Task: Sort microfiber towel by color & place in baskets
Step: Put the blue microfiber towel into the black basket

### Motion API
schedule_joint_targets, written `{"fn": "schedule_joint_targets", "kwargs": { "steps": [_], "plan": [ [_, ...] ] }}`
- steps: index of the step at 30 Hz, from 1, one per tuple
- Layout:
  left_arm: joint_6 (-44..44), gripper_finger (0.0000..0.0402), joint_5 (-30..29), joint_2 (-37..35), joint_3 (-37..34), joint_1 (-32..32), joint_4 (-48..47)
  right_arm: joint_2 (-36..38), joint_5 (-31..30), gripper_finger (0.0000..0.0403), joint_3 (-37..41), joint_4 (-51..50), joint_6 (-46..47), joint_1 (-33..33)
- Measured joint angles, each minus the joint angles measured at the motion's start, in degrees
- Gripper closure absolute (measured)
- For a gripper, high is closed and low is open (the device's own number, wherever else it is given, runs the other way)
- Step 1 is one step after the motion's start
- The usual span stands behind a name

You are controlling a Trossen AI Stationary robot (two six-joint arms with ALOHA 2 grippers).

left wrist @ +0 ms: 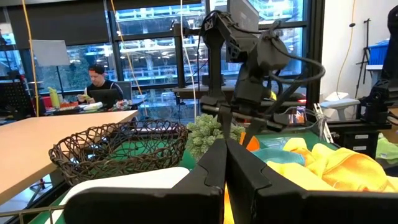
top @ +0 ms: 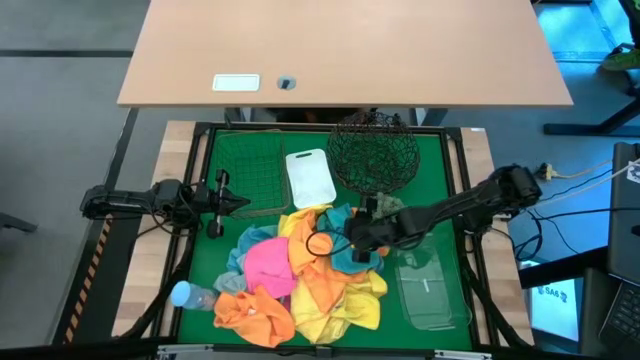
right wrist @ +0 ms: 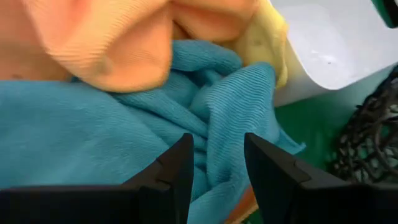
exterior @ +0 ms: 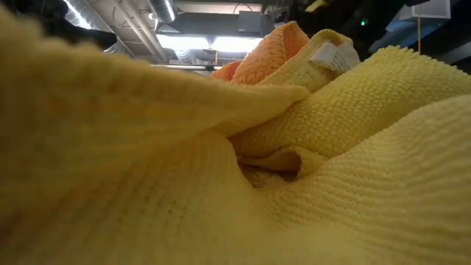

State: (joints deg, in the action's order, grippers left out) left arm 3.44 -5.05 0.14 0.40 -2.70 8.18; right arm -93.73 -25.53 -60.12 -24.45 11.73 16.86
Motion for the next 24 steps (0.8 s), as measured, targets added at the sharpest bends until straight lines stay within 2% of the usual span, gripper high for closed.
{"fn": "schedule_joint_targets", "kwargs": {
  "steps": [5,15,18,24],
  "plan": [
    [0.00,0.0401,0.01,0.00,0.00,0.00,-0.01,-1.39,-2.41,0.0262,0.00,-0.79,0.04,-0.06],
    [0.00,0.0401,0.01,0.01,0.00,0.01,-0.01,-2.74,-0.46,0.0272,0.00,-2.05,1.57,-2.67],
    [0.00,0.0401,0.01,0.00,0.00,0.02,-0.01,-2.74,1.18,0.0300,0.00,-2.26,1.50,-2.69],
    [0.00,0.0401,0.01,0.00,0.00,0.00,-0.01,-2.72,5.08,0.0392,0.01,-2.08,1.35,-2.64]
  ]
}}
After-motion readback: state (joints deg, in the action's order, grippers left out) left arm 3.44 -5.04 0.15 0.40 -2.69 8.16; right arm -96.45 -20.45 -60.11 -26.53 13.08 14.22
